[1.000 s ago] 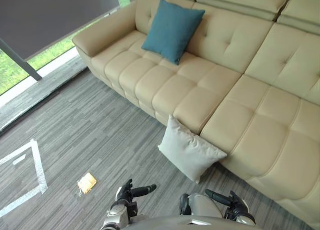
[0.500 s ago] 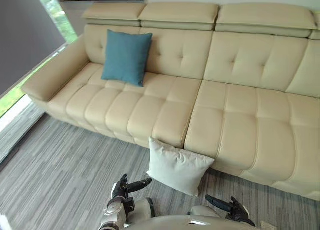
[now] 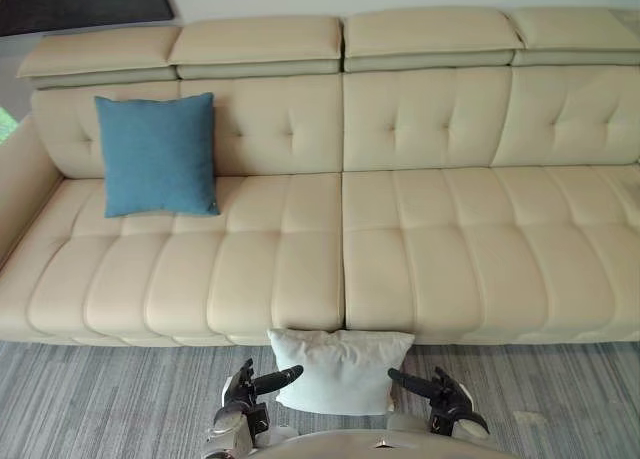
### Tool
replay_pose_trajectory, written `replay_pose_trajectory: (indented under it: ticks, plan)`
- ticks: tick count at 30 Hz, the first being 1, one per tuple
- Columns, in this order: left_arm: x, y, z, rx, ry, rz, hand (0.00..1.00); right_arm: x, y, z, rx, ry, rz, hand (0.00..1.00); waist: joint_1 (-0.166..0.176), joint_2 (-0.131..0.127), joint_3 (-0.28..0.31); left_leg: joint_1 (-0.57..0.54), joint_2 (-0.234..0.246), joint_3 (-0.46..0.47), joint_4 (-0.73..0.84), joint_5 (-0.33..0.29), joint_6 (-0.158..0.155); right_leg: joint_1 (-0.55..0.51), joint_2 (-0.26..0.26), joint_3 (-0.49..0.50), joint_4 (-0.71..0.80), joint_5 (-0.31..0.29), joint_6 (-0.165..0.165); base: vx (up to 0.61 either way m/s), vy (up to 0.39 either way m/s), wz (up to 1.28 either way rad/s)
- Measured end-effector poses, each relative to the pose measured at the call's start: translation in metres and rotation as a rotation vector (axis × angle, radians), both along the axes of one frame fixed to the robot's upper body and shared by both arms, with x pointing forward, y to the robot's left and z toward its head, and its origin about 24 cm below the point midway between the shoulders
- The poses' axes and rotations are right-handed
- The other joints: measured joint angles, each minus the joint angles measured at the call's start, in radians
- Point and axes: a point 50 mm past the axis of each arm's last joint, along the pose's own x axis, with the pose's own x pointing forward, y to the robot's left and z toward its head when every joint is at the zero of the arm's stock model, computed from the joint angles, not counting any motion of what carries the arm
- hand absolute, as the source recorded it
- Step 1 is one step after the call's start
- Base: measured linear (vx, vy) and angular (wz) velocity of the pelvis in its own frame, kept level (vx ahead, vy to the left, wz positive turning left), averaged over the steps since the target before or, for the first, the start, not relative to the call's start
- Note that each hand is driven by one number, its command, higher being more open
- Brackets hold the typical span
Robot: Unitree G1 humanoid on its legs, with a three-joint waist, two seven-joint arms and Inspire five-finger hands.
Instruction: Pick up cushions and gather them together orderly.
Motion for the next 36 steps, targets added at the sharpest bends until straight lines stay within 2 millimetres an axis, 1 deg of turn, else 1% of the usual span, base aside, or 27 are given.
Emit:
replay_pose_trajectory:
  ticks: [3,6,7,9,10,11,12,13,14,15,16,17,19,20,21,22,23,24,27,28,31,32,34,35,36]
  plan:
    - [0.001,0.005,0.001,0.014,-0.003,-0.001,1.0,-0.002,0.0,-0.001,0.002,0.003,-0.004,1.0,-0.007,-0.016,0.006,0.018,0.003,-0.007,0.022,0.008,-0.002,0.06,0.002,-0.014,-0.048,0.0,0.0,0.09,-0.051,0.07]
    - [0.001,0.012,0.002,0.034,-0.001,-0.001,1.0,-0.006,0.002,-0.002,0.009,0.013,-0.014,1.0,-0.005,-0.044,0.02,0.015,0.01,-0.01,0.094,0.006,-0.004,0.111,-0.004,-0.024,-0.07,0.0,0.0,0.05,-0.042,0.13]
    - [0.0,0.013,0.002,0.035,0.001,0.004,1.0,-0.007,0.003,-0.003,0.011,0.017,-0.016,1.0,-0.005,-0.053,0.026,0.006,0.015,-0.01,0.145,0.0,-0.008,0.131,-0.006,-0.025,-0.076,0.0,0.0,0.03,-0.042,0.08]
    - [0.002,0.014,0.003,0.038,-0.007,0.006,1.0,-0.009,0.003,-0.003,0.013,0.02,-0.02,1.0,-0.001,-0.058,0.033,-0.026,0.029,-0.01,0.253,-0.016,-0.014,0.153,-0.005,-0.026,-0.077,0.0,0.0,0.01,-0.019,0.03]
    - [0.004,0.017,0.004,0.045,-0.02,0.005,1.0,-0.008,0.003,-0.003,0.015,0.017,-0.025,1.0,0.003,-0.06,0.042,-0.071,0.045,-0.01,0.351,-0.042,-0.025,0.169,0.0,-0.024,-0.073,0.0,0.0,-0.04,0.043,-0.09]
    - [0.006,0.009,0.004,0.029,-0.027,0.003,1.0,-0.009,-0.002,-0.002,0.003,0.015,-0.049,1.0,0.007,-0.026,0.045,-0.09,0.05,-0.051,0.324,-0.103,-0.03,0.17,0.023,-0.019,-0.047,-0.001,0.003,-0.04,0.075,-0.12]
    - [0.006,0.007,0.004,0.021,-0.029,0.002,1.0,-0.009,-0.005,-0.001,-0.005,0.014,-0.056,1.0,0.007,-0.013,0.047,-0.093,0.052,-0.062,0.3,-0.086,-0.013,0.165,0.032,-0.02,-0.031,-0.008,0.012,-0.03,0.092,-0.12]
    - [0.006,0.006,0.004,0.02,-0.031,0.002,1.0,-0.009,-0.006,-0.001,-0.007,0.014,-0.063,1.0,0.008,-0.011,0.05,-0.09,0.059,-0.058,0.301,-0.098,-0.005,0.16,0.034,-0.018,-0.01,-0.022,0.023,-0.01,0.067,0.0]
    - [0.008,0.011,0.005,0.028,-0.039,0.008,1.0,-0.008,-0.001,-0.001,0.006,0.007,-0.066,1.0,0.008,-0.038,0.048,-0.091,0.04,-0.059,0.303,-0.106,-0.009,0.121,0.007,-0.016,0.057,-0.064,0.022,-0.03,0.031,0.01]
    - [0.011,0.014,0.007,0.035,-0.049,0.017,1.0,-0.004,0.002,-0.001,0.015,-0.009,-0.063,1.0,0.008,-0.053,0.056,-0.111,0.036,-0.058,0.322,-0.115,-0.006,0.09,-0.003,-0.016,0.106,-0.082,0.025,-0.04,-0.001,0.04]
    - [0.012,0.017,0.008,0.043,-0.053,0.019,1.0,-0.002,0.004,0.0,0.019,-0.018,-0.063,1.0,0.008,-0.056,0.061,-0.126,0.038,-0.059,0.341,-0.122,-0.006,0.074,-0.005,-0.016,0.132,-0.089,0.027,-0.08,-0.015,0.01]
    - [0.016,0.017,0.009,0.045,-0.063,0.02,1.0,0.002,0.006,0.001,0.024,-0.033,-0.065,1.0,0.009,-0.061,0.071,-0.165,0.045,-0.063,0.394,-0.138,-0.003,0.035,-0.009,-0.019,0.185,-0.1,0.03,-0.13,-0.01,0.07]
    - [0.025,0.02,0.013,0.058,-0.091,0.021,1.0,0.008,0.006,0.004,0.023,-0.056,-0.07,1.0,0.015,-0.055,0.088,-0.246,0.068,-0.075,0.524,-0.183,0.01,-0.031,-0.01,-0.031,0.297,-0.128,0.027,-0.17,-0.011,0.11]
    - [0.025,0.02,0.013,0.058,-0.093,0.021,1.0,0.009,0.006,0.004,0.023,-0.057,-0.07,1.0,0.015,-0.055,0.09,-0.248,0.069,-0.075,0.529,-0.186,0.01,-0.033,-0.01,-0.032,0.302,-0.129,0.027,-0.17,-0.013,0.13]
    - [0.033,0.02,0.017,0.062,-0.122,0.027,1.0,0.012,0.006,0.005,0.017,-0.07,-0.067,1.0,0.018,-0.053,0.1,-0.292,0.077,-0.09,0.596,-0.215,0.014,-0.066,-0.016,-0.048,0.366,-0.156,0.024,-0.21,-0.024,0.17]
    - [0.036,0.02,0.019,0.063,-0.136,0.03,1.0,0.015,0.008,0.006,0.019,-0.08,-0.063,1.0,0.019,-0.053,0.1,-0.328,0.08,-0.095,0.633,-0.235,0.014,-0.095,-0.02,-0.056,0.4,-0.178,0.024,-0.17,-0.022,0.23]
    - [0.038,0.02,0.019,0.063,-0.142,0.033,1.0,0.016,0.009,0.007,0.022,-0.086,-0.064,1.0,0.021,-0.054,0.1,-0.352,0.082,-0.096,0.649,-0.249,0.015,-0.113,-0.022,-0.06,0.414,-0.195,0.019,-0.18,-0.026,0.27]
    - [0.044,0.02,0.022,0.066,-0.157,0.033,1.0,0.019,0.011,0.008,0.032,-0.097,-0.072,1.0,0.024,-0.057,0.106,-0.392,0.08,-0.105,0.679,-0.255,0.014,-0.137,-0.029,-0.073,0.426,-0.221,0.008,-0.17,-0.013,0.23]
    - [0.047,0.021,0.025,0.076,-0.177,0.043,1.0,0.022,0.012,0.009,0.039,-0.117,-0.085,1.0,0.026,-0.054,0.116,-0.447,0.075,-0.128,0.715,-0.255,0.016,-0.165,-0.038,-0.1,0.447,-0.242,-0.006,-0.21,-0.003,0.23]
    - [0.048,0.022,0.026,0.08,-0.186,0.049,1.0,0.022,0.012,0.01,0.04,-0.12,-0.091,1.0,0.028,-0.057,0.118,-0.467,0.067,-0.14,0.718,-0.248,0.023,-0.173,-0.05,-0.122,0.449,-0.252,-0.017,-0.21,0.001,0.4]
    - [0.053,0.023,0.03,0.082,-0.211,0.063,1.0,0.022,0.014,0.01,0.043,-0.124,-0.112,1.0,0.034,-0.073,0.122,-0.506,0.049,-0.154,0.697,-0.209,0.028,-0.199,-0.069,-0.154,0.451,-0.248,-0.021,-0.13,-0.018,0.4]
    - [0.059,0.024,0.034,0.089,-0.235,0.064,1.0,0.024,0.016,0.011,0.045,-0.131,-0.116,1.0,0.046,-0.08,0.124,-0.539,0.042,-0.162,0.683,-0.181,0.024,-0.228,-0.077,-0.17,0.451,-0.239,-0.028,-0.07,-0.024,0.37]
    - [0.07,0.023,0.04,0.091,-0.275,0.06,1.0,0.03,0.016,0.013,0.04,-0.153,-0.114,1.0,0.046,-0.083,0.128,-0.598,0.04,-0.174,0.679,-0.149,0.023,-0.281,-0.081,-0.191,0.455,-0.222,-0.043,-0.11,-0.029,0.31]
    - [0.078,0.023,0.044,0.097,-0.296,0.06,1.0,0.04,0.017,0.017,0.04,-0.178,-0.114,1.0,0.05,-0.089,0.137,-0.632,0.041,-0.171,0.674,-0.128,0.024,-0.317,-0.084,-0.194,0.462,-0.213,-0.053,-0.09,-0.018,0.09]
    - [0.084,0.025,0.048,0.106,-0.312,0.059,1.0,0.051,0.02,0.021,0.044,-0.206,-0.101,1.0,0.05,-0.098,0.157,-0.636,0.041,-0.17,0.655,-0.107,0.023,-0.331,-0.086,-0.193,0.459,-0.199,-0.065,-0.08,0.0,-0.04]
